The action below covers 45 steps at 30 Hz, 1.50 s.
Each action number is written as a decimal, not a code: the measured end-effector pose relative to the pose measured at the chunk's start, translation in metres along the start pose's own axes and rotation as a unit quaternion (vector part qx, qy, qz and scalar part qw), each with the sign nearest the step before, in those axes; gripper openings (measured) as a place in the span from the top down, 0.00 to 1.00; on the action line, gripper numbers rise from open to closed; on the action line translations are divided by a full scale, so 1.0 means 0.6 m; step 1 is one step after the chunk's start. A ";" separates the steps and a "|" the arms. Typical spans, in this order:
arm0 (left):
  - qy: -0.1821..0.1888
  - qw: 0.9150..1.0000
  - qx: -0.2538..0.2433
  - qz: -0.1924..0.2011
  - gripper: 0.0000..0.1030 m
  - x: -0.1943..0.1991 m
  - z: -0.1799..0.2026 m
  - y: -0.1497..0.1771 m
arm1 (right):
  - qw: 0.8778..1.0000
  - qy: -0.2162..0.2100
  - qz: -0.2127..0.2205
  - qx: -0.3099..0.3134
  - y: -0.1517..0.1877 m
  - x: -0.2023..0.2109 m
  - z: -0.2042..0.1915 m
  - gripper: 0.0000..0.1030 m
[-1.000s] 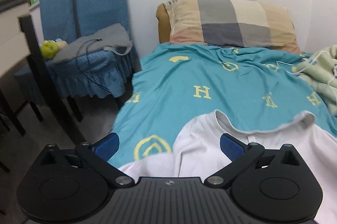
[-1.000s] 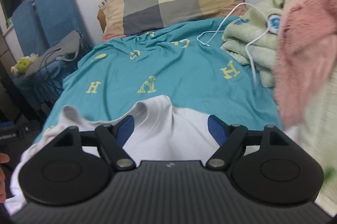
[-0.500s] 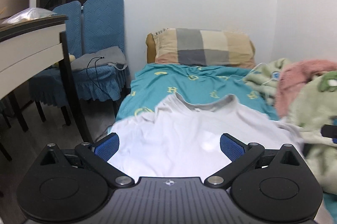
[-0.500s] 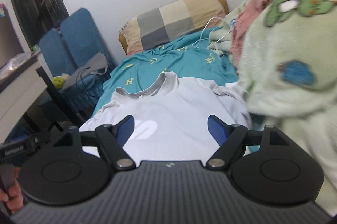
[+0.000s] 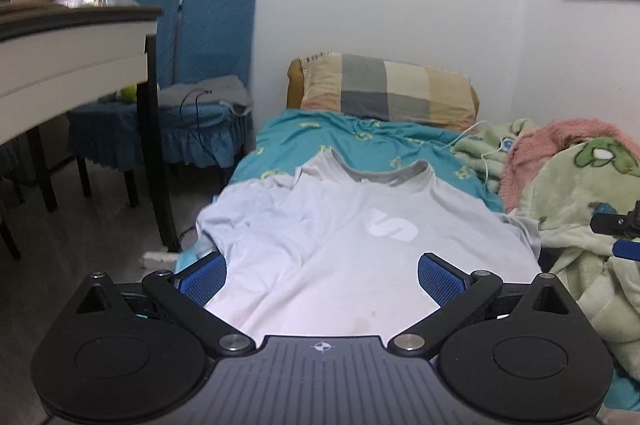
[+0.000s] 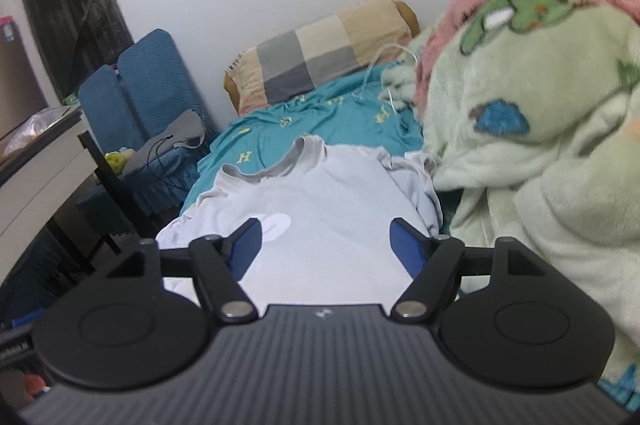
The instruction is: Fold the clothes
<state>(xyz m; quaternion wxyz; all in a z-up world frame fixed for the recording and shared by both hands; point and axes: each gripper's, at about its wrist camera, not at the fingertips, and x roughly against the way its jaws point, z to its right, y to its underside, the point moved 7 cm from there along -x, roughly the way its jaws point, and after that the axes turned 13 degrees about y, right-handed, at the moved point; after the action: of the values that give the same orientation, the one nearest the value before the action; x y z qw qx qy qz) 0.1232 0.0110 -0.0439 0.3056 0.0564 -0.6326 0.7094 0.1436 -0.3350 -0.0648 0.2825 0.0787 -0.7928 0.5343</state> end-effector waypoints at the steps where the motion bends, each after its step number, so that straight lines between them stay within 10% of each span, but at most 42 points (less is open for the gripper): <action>1: 0.005 1.000 0.006 -0.006 0.00 -0.002 0.000 0.005 | 1.000 0.003 -0.003 -0.005 -0.001 -0.008 0.002 0.33; 14: 0.013 0.998 0.041 -0.037 0.00 -0.080 -0.017 0.028 | 0.996 0.063 -0.021 -0.052 -0.081 -0.306 0.089 0.47; 23: -0.001 0.995 0.061 -0.076 0.00 -0.168 -0.041 0.056 | 0.987 0.145 -0.068 0.035 -0.039 -0.436 0.083 0.78; 33: -0.005 0.990 0.119 -0.074 0.00 -0.166 -0.070 0.053 | 0.991 0.131 -0.032 0.007 -0.064 -0.418 0.085 0.96; 45: 0.014 0.986 0.163 -0.025 0.00 -0.135 -0.103 0.001 | 0.987 0.153 0.045 0.010 -0.251 -0.305 -0.029 0.97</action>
<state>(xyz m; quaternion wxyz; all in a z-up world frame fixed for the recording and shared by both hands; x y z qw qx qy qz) 0.2071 0.0391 -0.0944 0.3187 0.1113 -0.5028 0.7958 0.3656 -0.4147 -0.0368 0.3748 -0.0370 -0.7379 0.5601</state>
